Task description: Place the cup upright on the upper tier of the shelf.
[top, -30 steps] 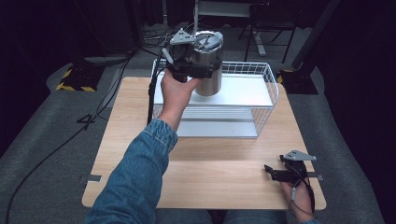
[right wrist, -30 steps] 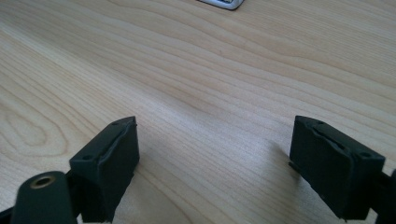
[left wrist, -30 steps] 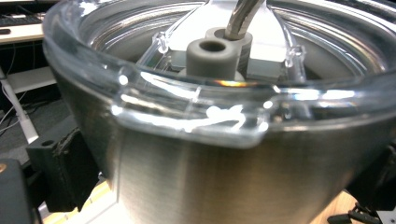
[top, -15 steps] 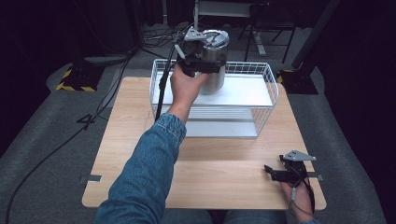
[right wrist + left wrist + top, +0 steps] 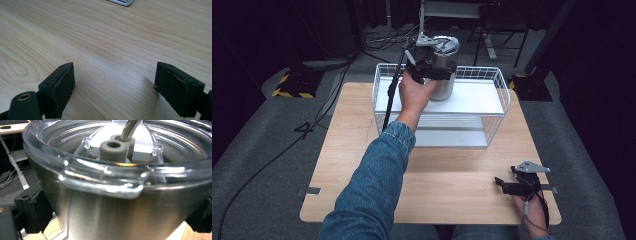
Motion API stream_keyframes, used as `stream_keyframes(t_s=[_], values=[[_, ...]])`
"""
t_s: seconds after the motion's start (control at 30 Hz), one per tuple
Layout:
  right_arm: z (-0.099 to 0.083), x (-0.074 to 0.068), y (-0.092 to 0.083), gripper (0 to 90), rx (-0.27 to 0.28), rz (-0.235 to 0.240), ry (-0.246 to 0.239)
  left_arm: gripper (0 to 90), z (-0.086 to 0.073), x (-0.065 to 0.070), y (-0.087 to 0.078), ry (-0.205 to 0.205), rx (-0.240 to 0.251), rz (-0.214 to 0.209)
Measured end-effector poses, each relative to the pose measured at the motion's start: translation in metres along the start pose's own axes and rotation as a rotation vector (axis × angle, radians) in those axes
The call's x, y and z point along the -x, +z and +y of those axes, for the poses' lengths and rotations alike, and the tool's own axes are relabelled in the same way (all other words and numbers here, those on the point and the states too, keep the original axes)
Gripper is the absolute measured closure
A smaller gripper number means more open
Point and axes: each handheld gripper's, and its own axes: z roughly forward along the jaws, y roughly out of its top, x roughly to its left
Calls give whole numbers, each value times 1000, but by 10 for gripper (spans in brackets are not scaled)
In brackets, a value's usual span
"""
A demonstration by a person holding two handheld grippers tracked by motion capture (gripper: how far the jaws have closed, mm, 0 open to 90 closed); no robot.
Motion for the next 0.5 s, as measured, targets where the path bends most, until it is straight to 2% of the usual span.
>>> stream_keyframes(t_s=[0.23,0.37,0.5], values=[[0,0,0,172,0,-1,-2,37,-4,1,5,-1,-17,-1],[0,0,0,172,0,-1,-3,36,-6,4,8,12,-31,6],[0,0,0,173,1,-1,-2,36,-7,5,9,14,-21,15]])
